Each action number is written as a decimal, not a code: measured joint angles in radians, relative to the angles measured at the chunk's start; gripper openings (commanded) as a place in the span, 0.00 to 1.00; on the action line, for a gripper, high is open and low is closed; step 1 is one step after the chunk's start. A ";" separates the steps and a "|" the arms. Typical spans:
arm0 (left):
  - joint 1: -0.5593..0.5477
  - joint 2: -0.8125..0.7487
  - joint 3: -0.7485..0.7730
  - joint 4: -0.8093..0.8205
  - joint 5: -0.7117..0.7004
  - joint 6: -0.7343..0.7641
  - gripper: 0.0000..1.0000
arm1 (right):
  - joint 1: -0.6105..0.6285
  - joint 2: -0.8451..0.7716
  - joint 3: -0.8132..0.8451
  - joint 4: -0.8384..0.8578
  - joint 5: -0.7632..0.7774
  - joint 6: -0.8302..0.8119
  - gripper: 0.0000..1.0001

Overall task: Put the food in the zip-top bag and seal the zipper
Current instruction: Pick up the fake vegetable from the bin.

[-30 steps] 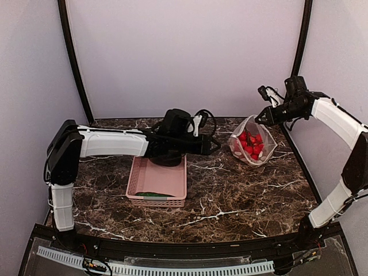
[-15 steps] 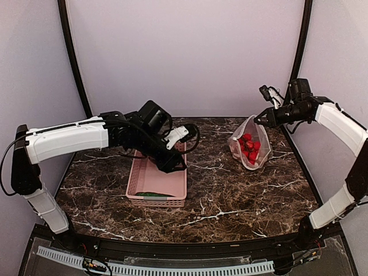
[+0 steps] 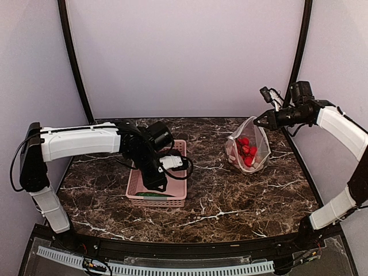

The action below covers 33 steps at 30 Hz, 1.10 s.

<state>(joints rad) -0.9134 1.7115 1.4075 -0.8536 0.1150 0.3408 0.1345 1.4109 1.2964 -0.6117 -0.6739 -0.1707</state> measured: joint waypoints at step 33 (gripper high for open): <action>0.016 0.217 0.003 -0.097 -0.150 0.028 0.40 | 0.000 -0.050 -0.057 0.031 0.007 -0.004 0.00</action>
<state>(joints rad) -0.8974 1.9289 1.4101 -0.9501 -0.0345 0.3687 0.1345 1.3613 1.2396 -0.5804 -0.6670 -0.1745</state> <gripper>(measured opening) 0.417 0.005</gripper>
